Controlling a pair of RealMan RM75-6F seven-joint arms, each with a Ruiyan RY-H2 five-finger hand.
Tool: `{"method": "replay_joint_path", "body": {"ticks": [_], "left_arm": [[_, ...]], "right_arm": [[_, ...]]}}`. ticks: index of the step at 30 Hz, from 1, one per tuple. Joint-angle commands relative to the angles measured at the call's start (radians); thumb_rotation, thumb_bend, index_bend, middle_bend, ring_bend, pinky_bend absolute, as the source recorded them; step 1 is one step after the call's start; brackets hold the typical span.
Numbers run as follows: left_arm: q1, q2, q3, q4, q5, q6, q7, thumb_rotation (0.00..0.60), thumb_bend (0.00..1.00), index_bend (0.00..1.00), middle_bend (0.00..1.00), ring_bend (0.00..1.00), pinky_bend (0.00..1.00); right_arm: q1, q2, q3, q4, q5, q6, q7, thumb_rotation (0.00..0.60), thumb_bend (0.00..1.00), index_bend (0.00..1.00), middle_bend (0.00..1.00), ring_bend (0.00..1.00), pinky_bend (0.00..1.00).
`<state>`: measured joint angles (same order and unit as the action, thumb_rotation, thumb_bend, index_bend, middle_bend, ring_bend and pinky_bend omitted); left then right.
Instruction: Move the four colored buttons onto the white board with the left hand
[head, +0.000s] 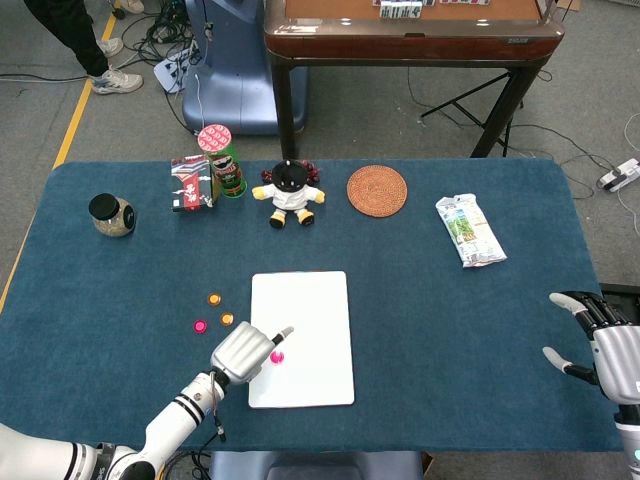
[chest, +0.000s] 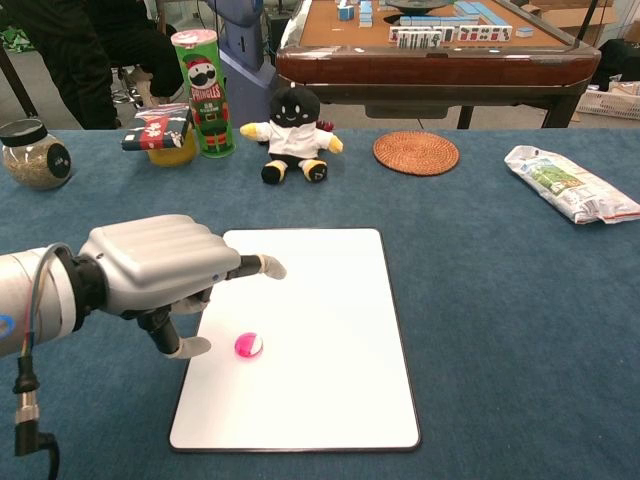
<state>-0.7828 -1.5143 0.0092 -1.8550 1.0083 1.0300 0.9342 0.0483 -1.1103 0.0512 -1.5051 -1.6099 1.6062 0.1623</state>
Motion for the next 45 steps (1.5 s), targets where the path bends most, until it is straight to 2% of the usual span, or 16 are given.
{"method": "replay_joint_path", "body": {"ticks": [1, 4, 9, 25, 45], "left_arm": [[0.017, 0.012, 0.007, 0.017, 0.039, 0.026, -0.042, 0.600, 0.32, 0.20, 1.00, 1.00, 1.00], [0.035, 0.031, 0.015, 0.049, 0.067, 0.038, -0.091, 0.600, 0.32, 0.33, 1.00, 1.00, 1.00], [0.050, 0.054, 0.025, 0.104, 0.065, 0.028, -0.136, 0.600, 0.32, 0.41, 1.00, 1.00, 1.00], [0.078, 0.044, 0.023, 0.283, 0.015, -0.018, -0.224, 0.600, 0.32, 0.46, 1.00, 1.00, 1.00], [0.099, 0.042, 0.010, 0.359, 0.004, -0.042, -0.265, 0.600, 0.32, 0.51, 1.00, 1.00, 1.00]], "right_arm": [[0.000, 0.000, 0.000, 0.000, -0.001, 0.001, 0.000, 0.600, 0.00, 0.25, 0.26, 0.20, 0.35], [0.000, 0.000, 0.000, 0.000, -0.001, 0.000, -0.001, 0.600, 0.00, 0.25, 0.26, 0.20, 0.35], [0.003, -0.002, 0.000, -0.002, -0.001, -0.007, -0.009, 0.600, 0.00, 0.25, 0.26, 0.20, 0.35], [0.009, -0.007, -0.001, -0.006, 0.003, -0.023, -0.028, 0.600, 0.00, 0.25, 0.26, 0.20, 0.35], [0.013, -0.010, -0.002, -0.007, 0.004, -0.032, -0.037, 0.600, 0.00, 0.25, 0.26, 0.20, 0.35]]}}
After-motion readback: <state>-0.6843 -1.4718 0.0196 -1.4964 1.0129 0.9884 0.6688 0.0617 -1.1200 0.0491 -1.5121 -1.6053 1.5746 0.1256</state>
